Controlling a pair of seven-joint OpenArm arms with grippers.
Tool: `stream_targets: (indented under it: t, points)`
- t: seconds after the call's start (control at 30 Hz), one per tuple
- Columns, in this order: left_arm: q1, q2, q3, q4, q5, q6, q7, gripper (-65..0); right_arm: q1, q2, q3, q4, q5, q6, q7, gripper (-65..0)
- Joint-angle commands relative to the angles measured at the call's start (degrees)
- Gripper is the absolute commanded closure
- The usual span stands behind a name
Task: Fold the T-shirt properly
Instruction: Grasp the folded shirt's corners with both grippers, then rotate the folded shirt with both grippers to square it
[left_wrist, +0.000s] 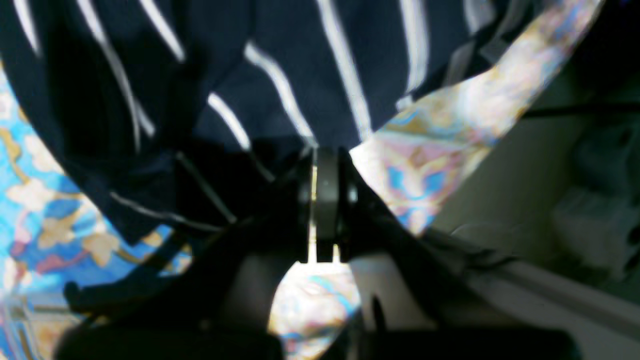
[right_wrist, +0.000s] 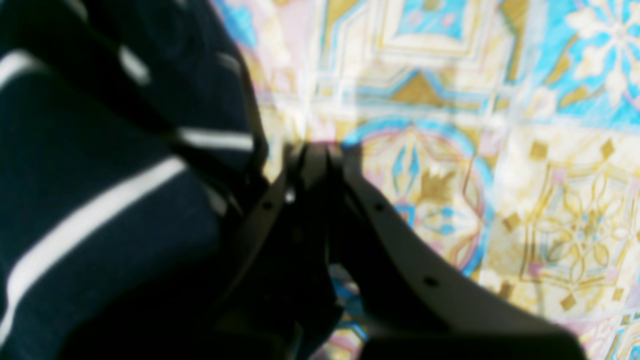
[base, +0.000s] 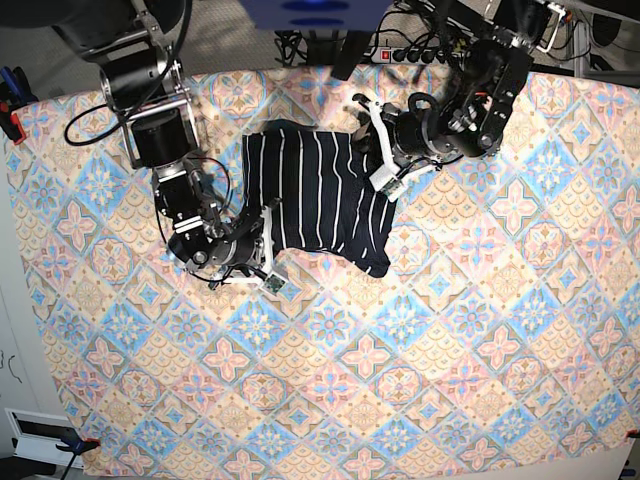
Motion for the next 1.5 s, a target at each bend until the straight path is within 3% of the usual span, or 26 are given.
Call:
stream_targets:
  t: [0.0, 0.07, 0.33, 0.63, 0.83, 1.03, 1.23, 1.47]
  points:
    - [-1.5, 0.5, 0.0, -0.7, 0.5, 0.0, -0.9, 0.0, 1.2, 0.1, 0.1, 0.7, 0.5, 0.1, 0.6, -0.5]
    - [-3.0, 1.2, 0.2, -3.4, 2.3, 0.0, -0.9, 0.0, 1.0, 0.3, 0.0, 1.4, 0.4, 0.1, 0.2, -0.4]
    - [-9.0, 1.7, 0.2, -10.4, 8.1, 0.0, -1.0, 0.0, -6.8, 6.3, 0.0, 12.9, 0.4, 0.1, -2.8, -0.3]
    - [-17.6, 6.4, 0.2, -16.0, 13.6, 0.0, -1.5, 0.0, -17.2, 10.9, 0.0, 27.3, 0.4, 0.1, -2.8, -0.3]
    - [-19.2, 10.3, -0.1, -19.7, 19.5, 0.0, -9.4, 0.0, -22.6, 12.8, 0.0, 34.3, 0.5, 0.1, -2.8, -0.3]
    - [-20.8, 14.5, -0.2, -21.7, 23.7, 0.3, -13.3, 0.0, -26.6, 14.5, 0.0, 40.2, 0.5, 0.1, -2.8, -0.3]
    - [-21.3, 17.3, -0.2, -22.0, 25.9, 7.8, -17.6, 0.0, -30.8, 15.5, 0.6, 47.2, 0.5, 0.1, -2.8, -0.3]
    - [-21.1, 18.5, -0.2, -22.0, 26.0, 12.0, -21.0, 0.0, -34.6, 16.7, 0.6, 53.2, 0.6, 0.1, -2.8, -0.3]
